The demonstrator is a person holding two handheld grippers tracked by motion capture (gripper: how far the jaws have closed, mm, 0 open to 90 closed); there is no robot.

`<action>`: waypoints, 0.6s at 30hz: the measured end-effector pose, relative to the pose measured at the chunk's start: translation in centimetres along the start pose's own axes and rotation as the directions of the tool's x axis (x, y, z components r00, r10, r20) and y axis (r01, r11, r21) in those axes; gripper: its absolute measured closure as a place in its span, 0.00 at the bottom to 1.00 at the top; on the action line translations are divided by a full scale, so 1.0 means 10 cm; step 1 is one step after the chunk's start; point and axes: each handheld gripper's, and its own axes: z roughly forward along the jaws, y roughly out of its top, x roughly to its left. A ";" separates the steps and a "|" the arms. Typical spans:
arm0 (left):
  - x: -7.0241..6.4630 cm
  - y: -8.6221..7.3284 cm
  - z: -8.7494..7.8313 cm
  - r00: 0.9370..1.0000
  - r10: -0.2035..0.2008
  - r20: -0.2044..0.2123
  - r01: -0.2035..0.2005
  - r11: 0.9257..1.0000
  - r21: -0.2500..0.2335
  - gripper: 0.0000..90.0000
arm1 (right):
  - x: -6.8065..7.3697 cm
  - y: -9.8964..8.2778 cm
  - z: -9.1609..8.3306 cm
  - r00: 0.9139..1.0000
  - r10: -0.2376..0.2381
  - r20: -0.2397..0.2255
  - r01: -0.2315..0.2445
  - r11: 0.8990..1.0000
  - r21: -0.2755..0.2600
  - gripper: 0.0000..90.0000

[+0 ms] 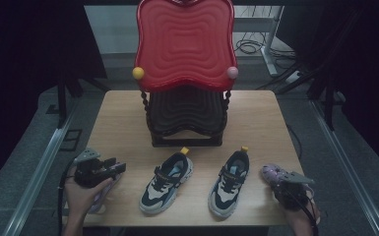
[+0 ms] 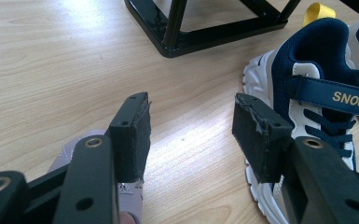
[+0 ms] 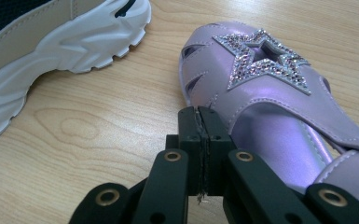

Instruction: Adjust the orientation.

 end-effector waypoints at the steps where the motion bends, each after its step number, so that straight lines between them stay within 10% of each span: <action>1: 0.00 0.00 0.00 1.000 0.000 0.000 0.000 1.000 0.001 0.52 | 0.00 0.00 0.00 1.000 0.002 0.002 -0.002 1.000 0.000 0.99; 11: 0.01 -0.01 -0.01 1.000 -0.002 -0.002 0.002 1.000 -0.001 0.52 | 0.04 0.01 -0.02 1.000 0.009 -0.010 -0.009 1.000 -0.006 0.98; 18: 0.03 -0.01 -0.05 1.000 -0.006 -0.007 0.006 1.000 -0.013 0.52 | -0.07 0.06 -0.30 0.998 0.008 -0.059 -0.014 0.994 -0.105 0.98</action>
